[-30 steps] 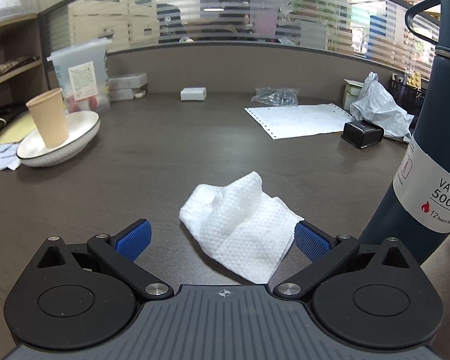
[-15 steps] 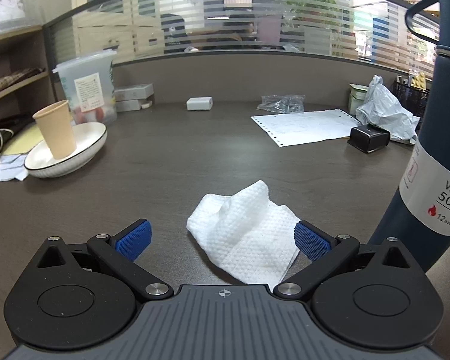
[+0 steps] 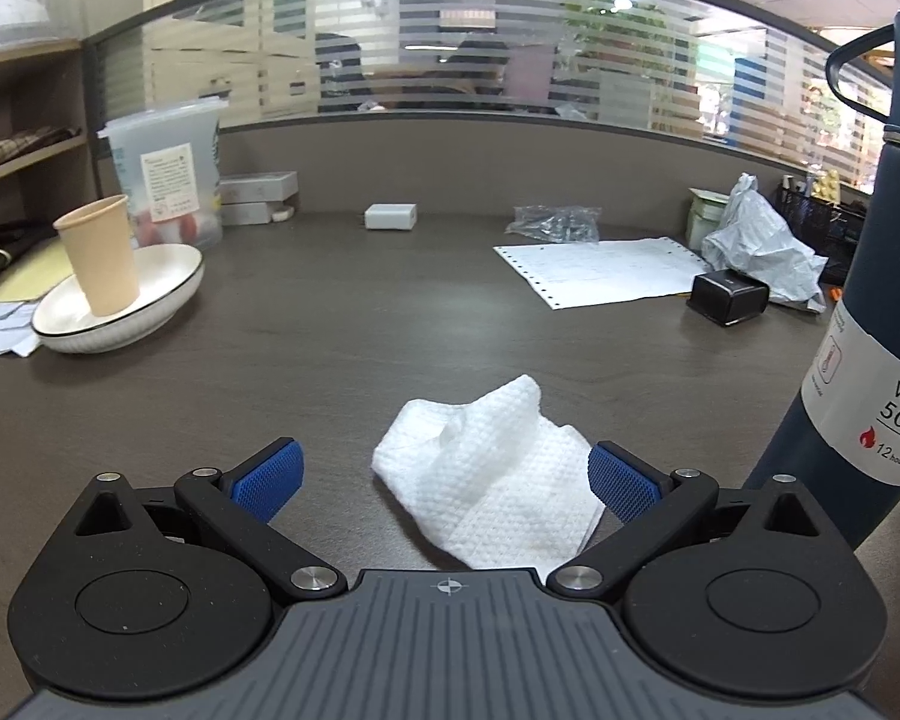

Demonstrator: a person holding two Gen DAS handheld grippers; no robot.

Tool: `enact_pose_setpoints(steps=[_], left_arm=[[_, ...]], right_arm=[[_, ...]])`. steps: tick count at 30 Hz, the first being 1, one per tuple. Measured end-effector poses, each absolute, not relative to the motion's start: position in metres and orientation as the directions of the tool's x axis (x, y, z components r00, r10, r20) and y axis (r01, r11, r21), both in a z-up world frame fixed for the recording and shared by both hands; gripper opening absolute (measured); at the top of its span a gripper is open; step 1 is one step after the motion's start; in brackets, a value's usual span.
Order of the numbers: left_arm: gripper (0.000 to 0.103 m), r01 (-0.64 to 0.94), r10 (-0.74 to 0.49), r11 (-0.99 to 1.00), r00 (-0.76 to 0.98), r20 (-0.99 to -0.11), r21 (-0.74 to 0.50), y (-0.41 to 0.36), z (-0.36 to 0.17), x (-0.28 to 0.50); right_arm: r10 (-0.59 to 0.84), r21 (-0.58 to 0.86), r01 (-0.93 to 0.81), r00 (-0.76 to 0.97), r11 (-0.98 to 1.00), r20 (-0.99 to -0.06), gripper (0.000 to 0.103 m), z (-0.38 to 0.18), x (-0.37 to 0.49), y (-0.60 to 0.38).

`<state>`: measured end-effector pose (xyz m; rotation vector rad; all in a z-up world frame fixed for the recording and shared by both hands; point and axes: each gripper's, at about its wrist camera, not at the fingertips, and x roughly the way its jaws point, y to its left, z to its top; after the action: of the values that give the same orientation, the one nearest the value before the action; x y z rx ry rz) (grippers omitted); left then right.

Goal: Clean container
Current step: 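Move the left gripper toward the white wipe on the table, then close the left gripper on the white wipe and lift it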

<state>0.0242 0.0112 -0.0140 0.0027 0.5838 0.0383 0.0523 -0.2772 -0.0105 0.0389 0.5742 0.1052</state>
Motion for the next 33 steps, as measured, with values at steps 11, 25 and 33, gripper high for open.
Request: enact_pose_setpoints(steps=[11,25,33], left_arm=[[0.076,0.083,-0.084,0.996,0.815,-0.574,-0.027,0.008,-0.020,0.046],[0.079,0.208,-0.090,0.972,0.756,-0.648,0.108,0.003,-0.026,0.067],[0.068,0.228,-0.119,0.971,0.713,-0.692,0.069,0.007,-0.033,0.077]], right_arm=[[0.111,0.066,-0.090,0.828,0.994,-0.550,0.103,-0.015,0.052,-0.277],[0.109,0.076,-0.080,0.821,0.994,-0.561,0.103,-0.017,0.059,-0.282],[0.112,0.080,-0.081,0.817,0.994,-0.565,0.103,-0.017,0.061,-0.281]])
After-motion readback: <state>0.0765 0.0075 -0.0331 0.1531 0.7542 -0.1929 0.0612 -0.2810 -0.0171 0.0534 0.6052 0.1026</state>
